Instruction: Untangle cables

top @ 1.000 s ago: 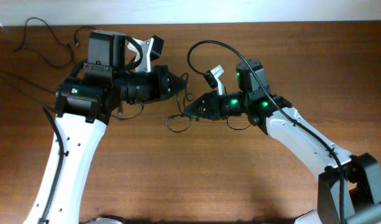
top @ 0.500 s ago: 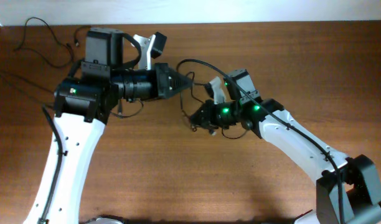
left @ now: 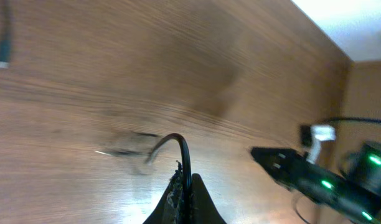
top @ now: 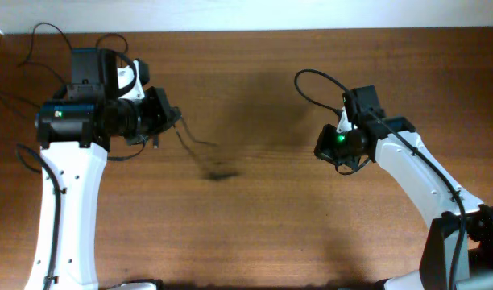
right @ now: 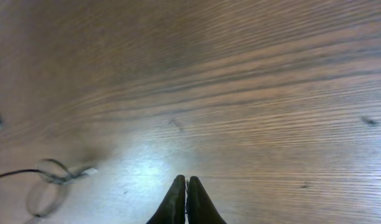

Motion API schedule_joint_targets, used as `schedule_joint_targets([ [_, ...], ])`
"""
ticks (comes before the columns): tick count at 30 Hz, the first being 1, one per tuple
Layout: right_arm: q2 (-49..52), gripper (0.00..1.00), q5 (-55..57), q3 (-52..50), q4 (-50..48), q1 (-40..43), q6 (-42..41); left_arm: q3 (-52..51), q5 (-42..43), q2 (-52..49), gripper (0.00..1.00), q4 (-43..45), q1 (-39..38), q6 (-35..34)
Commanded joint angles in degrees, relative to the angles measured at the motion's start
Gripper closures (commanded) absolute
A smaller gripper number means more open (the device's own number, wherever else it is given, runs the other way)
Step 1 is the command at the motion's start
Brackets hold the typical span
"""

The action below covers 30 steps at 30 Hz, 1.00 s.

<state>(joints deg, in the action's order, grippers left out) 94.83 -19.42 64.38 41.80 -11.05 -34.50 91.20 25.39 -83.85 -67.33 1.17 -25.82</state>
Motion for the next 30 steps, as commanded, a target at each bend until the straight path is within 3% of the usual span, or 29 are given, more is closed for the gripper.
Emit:
schedule_joint_targets([
  [1, 0.3, 0.96, -7.8, -0.4, -2.9, 0.0, 3.7, 0.8, -2.6, 0.9, 1.00, -0.2, 0.1, -0.5],
  [4, 0.3, 0.96, -29.4, -0.4, -10.3, -0.2, 8.8, 0.8, 11.1, 0.9, 1.00, 2.0, -1.4, 2.0],
  [7, 0.3, 0.94, -41.3, -0.4, -14.3, -0.8, 9.9, 0.8, 13.0, 0.9, 1.00, 4.5, -5.0, 2.1],
  [9, 0.3, 0.77, -44.4, -0.4, -17.6, -2.6, 10.7, 0.8, 12.8, 0.9, 1.00, 5.5, -7.2, 1.7],
  [10, 0.3, 0.62, -42.6, -0.4, -18.8, -3.6, 10.3, 0.8, 13.0, 0.9, 1.00, 5.6, -8.2, 1.4],
  [13, 0.4, 0.29, -31.1, -0.4, -17.9, -6.5, 9.8, 0.8, 16.9, 0.9, 1.00, 6.3, -10.5, 1.5],
  [14, 0.4, 0.23, -24.9, -0.4, -16.8, -7.8, 9.2, 0.8, 20.1, 0.9, 1.00, 7.0, -10.9, 2.1],
  [18, 0.4, 0.17, -18.2, -0.4, -16.2, -12.1, 7.9, 0.8, 30.5, 0.9, 1.00, 9.4, -10.9, 3.6],
  [25, 0.4, 0.11, -17.0, -0.4, -18.6, -16.0, 3.8, 0.8, 32.4, 0.9, 1.00, 12.9, -10.9, 0.3],
  [27, 1.0, 0.07, -12.3, -0.5, -16.5, -16.0, 2.4, 0.8, 33.2, 0.9, 1.00, 14.3, -10.9, -0.7],
  [30, 3.1, 0.08, -10.4, -0.5, -15.6, -16.0, 2.1, 0.8, 36.2, 0.9, 1.00, 16.4, -10.9, -2.0],
])
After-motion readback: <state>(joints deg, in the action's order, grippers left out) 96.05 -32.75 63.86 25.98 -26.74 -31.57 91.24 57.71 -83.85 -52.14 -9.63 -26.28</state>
